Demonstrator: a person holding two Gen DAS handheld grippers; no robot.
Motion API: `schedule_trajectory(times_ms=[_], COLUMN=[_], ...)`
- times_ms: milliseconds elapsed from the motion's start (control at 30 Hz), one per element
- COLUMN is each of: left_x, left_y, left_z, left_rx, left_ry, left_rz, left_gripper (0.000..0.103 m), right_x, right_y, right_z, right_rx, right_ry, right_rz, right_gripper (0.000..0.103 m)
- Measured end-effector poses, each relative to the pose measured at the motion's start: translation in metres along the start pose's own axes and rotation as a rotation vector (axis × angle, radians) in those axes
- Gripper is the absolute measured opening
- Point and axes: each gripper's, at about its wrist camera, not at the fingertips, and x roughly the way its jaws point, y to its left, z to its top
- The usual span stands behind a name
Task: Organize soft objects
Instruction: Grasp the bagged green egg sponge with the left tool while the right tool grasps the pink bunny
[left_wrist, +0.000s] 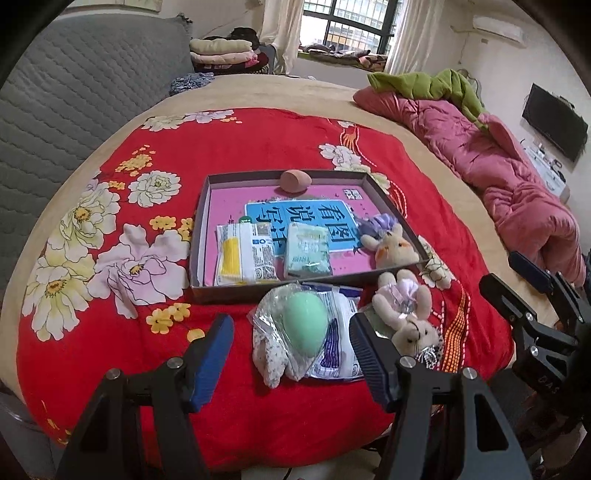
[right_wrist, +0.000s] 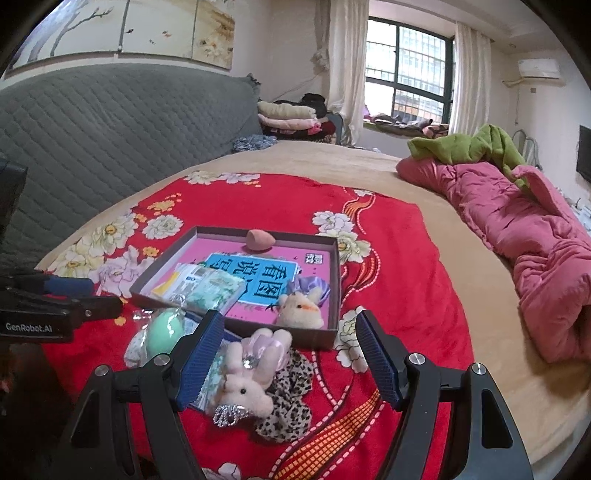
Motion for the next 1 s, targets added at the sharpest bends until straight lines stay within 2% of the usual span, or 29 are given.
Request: schedule_trajectory(times_ms=[300, 600, 1000], left_x=[0.006, 0.015, 0.031], left_y=[-0.004, -0.006, 0.004], left_z=[-0.006, -0.013, -0.015], left_rx=[0.016, 0.039, 0.014], left_ry=[0.0, 0.004, 0.017], left_rz=[-0.055, -0.052, -0.06], left_gripper=[0.065, 0.065, 0.065], right_x=[0.001, 0.013, 0.038], right_y=[0.004, 0.009, 0.033], right_z=[-0.014, -0.033, -0.054], right_rx=[0.007, 0.044, -0.034], right_ry=[0.032, 0.092, 0.145], right_rz=[0.026, 0.067, 0.072], right_gripper=[0.075, 0.075, 0.075])
